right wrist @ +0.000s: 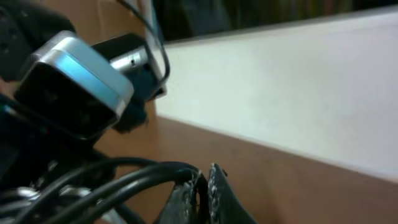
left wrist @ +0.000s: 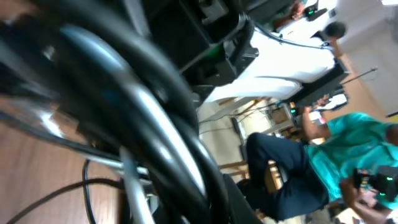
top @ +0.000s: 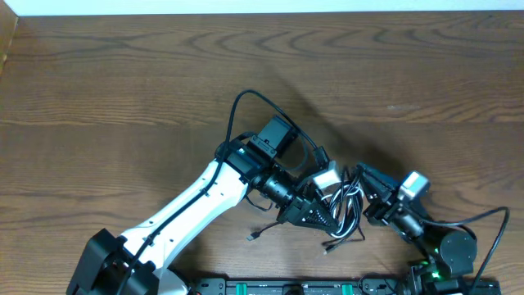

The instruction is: Untangle cables

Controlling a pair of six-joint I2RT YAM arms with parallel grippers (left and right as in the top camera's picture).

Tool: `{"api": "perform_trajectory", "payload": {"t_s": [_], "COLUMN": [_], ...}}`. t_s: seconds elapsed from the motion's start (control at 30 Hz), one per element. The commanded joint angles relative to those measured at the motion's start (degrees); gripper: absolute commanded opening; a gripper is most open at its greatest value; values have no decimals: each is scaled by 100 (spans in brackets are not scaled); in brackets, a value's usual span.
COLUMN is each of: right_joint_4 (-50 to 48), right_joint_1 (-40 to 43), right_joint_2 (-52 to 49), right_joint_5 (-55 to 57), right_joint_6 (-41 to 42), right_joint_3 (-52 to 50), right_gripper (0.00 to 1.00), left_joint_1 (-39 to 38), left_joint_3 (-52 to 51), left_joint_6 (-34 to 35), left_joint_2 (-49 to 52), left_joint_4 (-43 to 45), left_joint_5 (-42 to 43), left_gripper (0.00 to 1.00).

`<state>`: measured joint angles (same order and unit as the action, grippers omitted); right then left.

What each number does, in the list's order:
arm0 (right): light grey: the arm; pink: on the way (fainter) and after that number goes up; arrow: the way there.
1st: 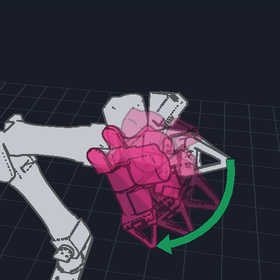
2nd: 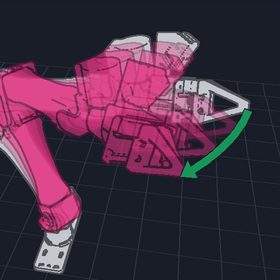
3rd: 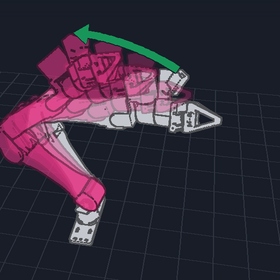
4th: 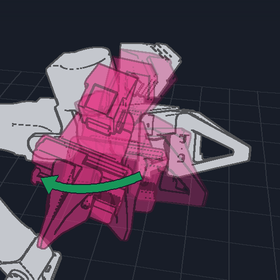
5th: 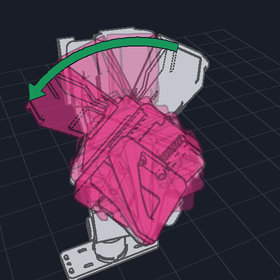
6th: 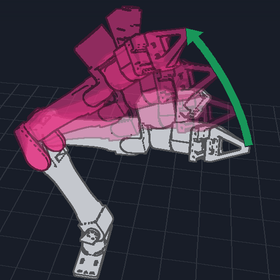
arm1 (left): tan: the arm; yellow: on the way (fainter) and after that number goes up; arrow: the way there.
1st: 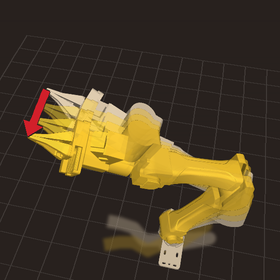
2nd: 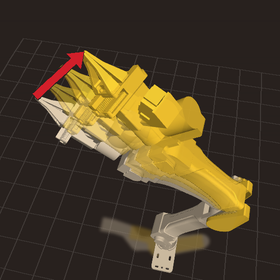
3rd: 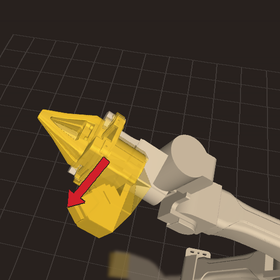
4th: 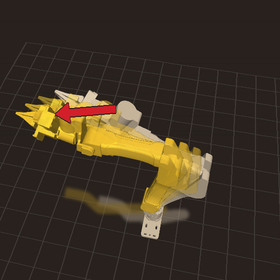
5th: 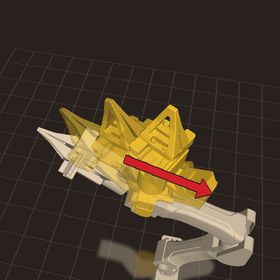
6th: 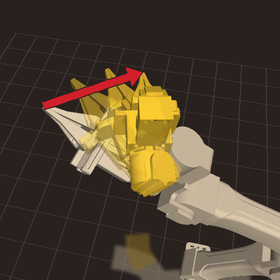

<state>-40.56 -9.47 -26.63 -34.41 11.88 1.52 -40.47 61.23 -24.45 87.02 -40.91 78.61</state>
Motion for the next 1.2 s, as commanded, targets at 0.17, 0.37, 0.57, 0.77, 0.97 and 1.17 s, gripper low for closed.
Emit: {"api": "perform_trajectory", "payload": {"t_s": [0.17,0.37,0.57,0.77,0.97,1.17], "right_joint_4": [-1534,-2426,-2623,-2588,-2570,-1762], "right_joint_1": [157,157,155,157,157,155], "right_joint_2": [-28,-28,-28,-28,-28,-28], "right_joint_5": [2767,2994,2994,3080,4282,4752], "right_joint_6": [0,7,7,4,-415,-391], "right_joint_3": [85,151,302,332,332,332], "right_gripper": [1,1,1,1,1,1], "left_joint_1": [-133,-133,-133,-133,-129,-24], "left_joint_3": [-101,-101,-101,-101,-101,-101], "left_joint_6": [-118,203,1062,2417,4044,4297], "left_joint_2": [11,11,11,13,24,24], "left_joint_4": [-616,-612,-262,140,107,262], "left_joint_5": [-2177,-3985,-5908,-8205,-10303,-9862], "left_gripper": [8,8,8,8,8,8]}}
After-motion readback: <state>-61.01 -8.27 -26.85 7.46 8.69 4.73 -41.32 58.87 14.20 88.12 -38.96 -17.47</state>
